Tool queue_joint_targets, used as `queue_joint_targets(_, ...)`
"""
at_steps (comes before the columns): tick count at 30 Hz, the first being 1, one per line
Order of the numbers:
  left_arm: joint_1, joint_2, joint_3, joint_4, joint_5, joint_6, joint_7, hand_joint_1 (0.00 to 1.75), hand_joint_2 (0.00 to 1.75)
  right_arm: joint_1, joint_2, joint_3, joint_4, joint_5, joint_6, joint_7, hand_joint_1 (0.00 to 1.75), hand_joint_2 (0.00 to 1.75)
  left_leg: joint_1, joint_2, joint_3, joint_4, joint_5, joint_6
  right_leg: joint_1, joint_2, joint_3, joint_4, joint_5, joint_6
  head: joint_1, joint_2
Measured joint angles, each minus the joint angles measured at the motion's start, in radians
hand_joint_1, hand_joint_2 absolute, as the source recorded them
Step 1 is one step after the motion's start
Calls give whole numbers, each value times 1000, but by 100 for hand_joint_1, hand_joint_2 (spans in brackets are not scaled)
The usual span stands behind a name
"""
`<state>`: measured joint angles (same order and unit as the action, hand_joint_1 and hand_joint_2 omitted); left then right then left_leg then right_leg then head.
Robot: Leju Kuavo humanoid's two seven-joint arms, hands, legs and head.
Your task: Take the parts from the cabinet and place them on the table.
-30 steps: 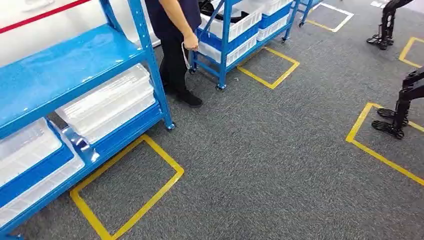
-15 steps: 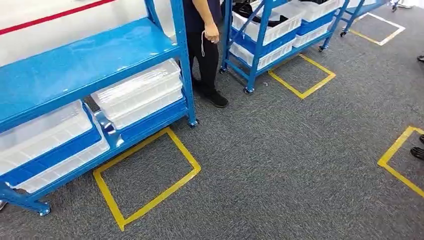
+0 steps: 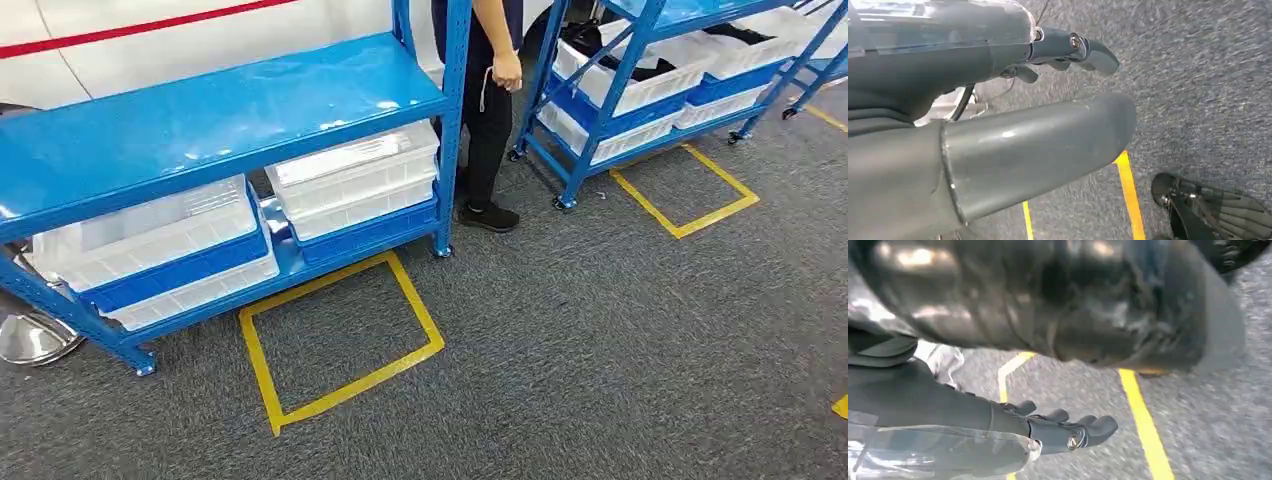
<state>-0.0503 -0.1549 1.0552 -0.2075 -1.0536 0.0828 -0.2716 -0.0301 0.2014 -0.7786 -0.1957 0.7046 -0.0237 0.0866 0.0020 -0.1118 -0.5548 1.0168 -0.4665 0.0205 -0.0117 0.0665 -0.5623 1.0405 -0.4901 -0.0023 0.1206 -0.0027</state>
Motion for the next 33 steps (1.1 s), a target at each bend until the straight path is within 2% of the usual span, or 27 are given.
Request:
queue_joint_targets(2,6,0,0,0,0,0,0,0,0,-6,0,0,0,0,0,0,0,0,7,-16,-4,-7,4,-14,7,-16,2,-1,1,-8,-1,0)
queue_joint_targets(3,7,3,0,0,-1,0,0,0,0,-8,1,-1,0,0,0,0,0,0,0,-21,-4,-7,2,-22,-5,-28,7,-13,6,-16,-1,0)
queue_joint_targets(4,8,3,0,-1,-1,0,0,0,0,-8,2,-1,0,0,0,0,0,0,2,32,-5,11,-9,-23,-5,-43,15,-22,10,-21,0,0)
queue_joint_targets(5,6,3,0,-1,-1,0,1,0,0,-6,2,-2,0,0,0,0,0,0,1,77,-24,49,-39,-28,-5,-54,17,-25,9,-30,-2,0)
queue_joint_targets(6,4,3,0,-1,-1,0,1,0,0,-3,2,-2,0,0,1,0,0,0,4,94,-60,120,-81,-33,-3,-69,17,-25,8,-33,-2,0)
queue_joint_targets(7,1,3,0,-1,-2,0,1,0,0,-1,2,-2,0,0,2,0,0,0,7,98,-99,201,-119,-38,-2,-84,17,-24,7,-34,-2,0)
queue_joint_targets(8,0,3,0,-1,-3,-1,0,0,0,0,2,-2,0,0,2,0,0,0,9,99,-133,266,-141,-42,-2,-101,17,-24,5,-35,-2,0)
queue_joint_targets(9,1,3,0,-1,-3,-2,-2,0,0,0,2,-2,0,0,2,1,0,0,11,101,-147,293,-140,-46,-2,-114,17,-23,3,-34,-2,0)
queue_joint_targets(10,3,3,0,-1,-3,-3,-4,0,0,0,2,-3,0,0,2,1,0,0,13,105,-136,272,-116,-48,-2,-126,18,-22,0,-33,-2,0)
queue_joint_targets(11,6,4,0,-1,-3,-5,-4,0,0,-1,3,-3,0,0,2,1,0,0,15,109,-105,212,-78,-49,-3,-137,20,-20,-2,-31,-2,0)
queue_joint_targets(12,7,5,0,-1,-4,-6,-5,0,0,-1,3,-3,0,0,2,0,0,0,16,122,-59,123,-33,-48,-4,-148,23,-18,-6,-27,-2,0)
queue_joint_targets(13,6,6,0,-1,-4,-7,-6,0,0,-2,3,-3,0,0,2,0,0,0,15,167,-5,25,4,-43,-3,-160,28,-16,-11,-22,-2,0)
queue_joint_targets(14,3,6,0,-1,-4,-9,-6,0,0,-1,4,-3,0,1,2,0,0,0,6,201,3,2,-10,-33,7,-169,31,-13,-17,-14,-2,0)
queue_joint_targets(18,5,6,0,-1,-2,-18,-8,0,0,-11,4,-3,0,3,1,0,0,0,4,156,-3,-7,-2,-10,6,-204,47,-21,-20,7,-2,0)
queue_joint_targets(19,5,5,0,-1,0,-24,-9,0,0,-11,4,-4,0,2,-3,0,0,0,14,147,10,-19,4,0,-2,-166,49,-12,-29,17,-2,0)
queue_joint_targets(20,5,4,1,-1,1,-28,-11,0,0,-10,4,-6,0,-1,-6,-6,0,0,14,138,10,-20,3,7,-2,-109,34,17,-49,19,-2,0)
queue_joint_targets(21,4,5,2,-1,3,-30,-12,0,0,-8,4,-8,0,-4,-9,-7,0,0,14,134,9,-20,2,13,-3,-82,0,80,-85,19,-2,0)
queue_joint_targets(23,3,5,2,-1,5,-31,-12,0,0,-3,4,-10,0,-5,-10,-9,0,0,10,118,11,-20,-4,22,-3,-69,-94,250,-149,21,-2,0)
queue_joint_targets(24,4,4,2,-1,6,-32,-12,0,0,-2,4,-12,0,-5,-10,-11,0,0,9,110,14,-19,-7,21,-3,-68,-124,294,-147,22,-2,0)
queue_joint_targets(25,5,5,2,-1,6,-32,-12,0,0,0,4,-15,0,-5,-10,-13,0,0,8,102,22,-19,-12,20,-3,-68,-129,286,-118,21,-2,0)
queue_joint_targets(26,7,4,3,-1,6,-32,-12,0,0,2,4,-16,0,-5,-10,-15,0,0,8,96,33,-19,-19,17,-3,-68,-111,231,-69,19,-2,0)
queue_joint_targets(28,9,3,3,-1,6,-34,-12,0,0,3,4,-17,0,-4,-10,-16,0,0,8,88,57,-19,-34,9,-3,-66,-38,54,40,12,-1,0)
queue_joint_targets(30,8,2,3,-1,6,-37,-12,0,0,4,3,-20,0,-3,-8,-16,0,0,2,83,58,-11,-52,-4,2,-59,-12,-6,18,4,-2,0)
queue_joint_targets(33,5,2,3,-1,6,-37,-12,0,0,0,3,-24,0,-2,-7,-16,0,0,4,83,69,-23,-62,-20,5,-60,-8,-3,3,-13,-2,0)
